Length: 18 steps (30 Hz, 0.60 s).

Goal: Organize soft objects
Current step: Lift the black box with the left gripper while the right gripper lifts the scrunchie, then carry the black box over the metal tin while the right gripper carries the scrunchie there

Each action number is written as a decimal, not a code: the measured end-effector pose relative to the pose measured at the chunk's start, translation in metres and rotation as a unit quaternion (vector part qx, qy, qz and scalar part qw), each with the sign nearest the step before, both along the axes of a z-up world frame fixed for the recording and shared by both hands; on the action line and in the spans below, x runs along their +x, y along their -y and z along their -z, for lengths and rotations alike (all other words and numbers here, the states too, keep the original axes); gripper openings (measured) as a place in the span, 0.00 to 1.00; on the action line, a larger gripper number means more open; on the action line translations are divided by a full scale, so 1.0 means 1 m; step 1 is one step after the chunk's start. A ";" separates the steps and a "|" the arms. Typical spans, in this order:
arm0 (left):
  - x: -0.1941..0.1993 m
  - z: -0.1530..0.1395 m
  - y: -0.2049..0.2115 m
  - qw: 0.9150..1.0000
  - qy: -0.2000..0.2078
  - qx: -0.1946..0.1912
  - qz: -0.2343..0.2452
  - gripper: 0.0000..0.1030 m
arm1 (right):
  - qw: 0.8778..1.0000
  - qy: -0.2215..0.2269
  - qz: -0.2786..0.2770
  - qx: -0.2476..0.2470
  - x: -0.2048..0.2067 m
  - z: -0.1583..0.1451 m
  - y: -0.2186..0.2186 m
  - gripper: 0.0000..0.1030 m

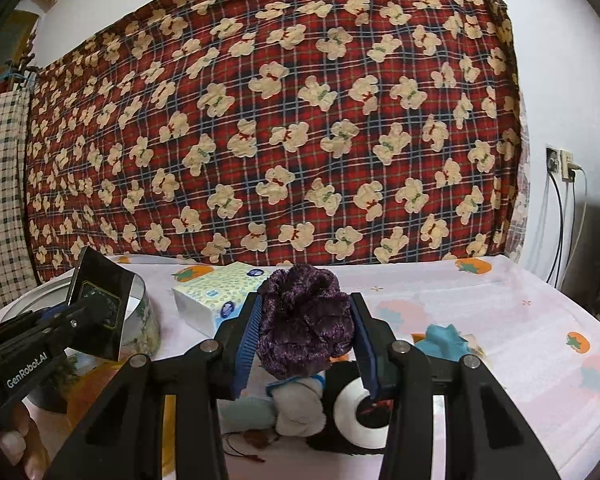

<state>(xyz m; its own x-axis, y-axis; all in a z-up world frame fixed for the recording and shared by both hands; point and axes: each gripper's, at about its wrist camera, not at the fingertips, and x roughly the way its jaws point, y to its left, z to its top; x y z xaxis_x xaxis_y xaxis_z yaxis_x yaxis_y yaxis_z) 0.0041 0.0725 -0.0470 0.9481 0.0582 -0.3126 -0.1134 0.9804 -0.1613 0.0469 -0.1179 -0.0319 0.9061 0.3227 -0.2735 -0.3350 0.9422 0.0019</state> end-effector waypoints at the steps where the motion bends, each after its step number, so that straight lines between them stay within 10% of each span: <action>1: 0.000 0.000 -0.001 1.000 -0.001 0.000 -0.001 0.09 | 1.000 0.000 -0.002 -0.001 0.000 0.000 -0.002 0.44; 18: -0.009 -0.001 -0.017 1.000 0.012 -0.006 -0.006 0.09 | 1.000 0.013 -0.029 -0.004 -0.004 0.003 -0.032 0.44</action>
<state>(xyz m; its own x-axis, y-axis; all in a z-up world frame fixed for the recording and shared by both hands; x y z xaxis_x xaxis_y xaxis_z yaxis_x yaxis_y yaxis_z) -0.0046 0.0894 -0.0456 0.9545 0.0653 -0.2908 -0.1203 0.9771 -0.1757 0.0432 -0.0863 -0.0352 0.8930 0.3720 -0.2533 -0.3880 0.9215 -0.0145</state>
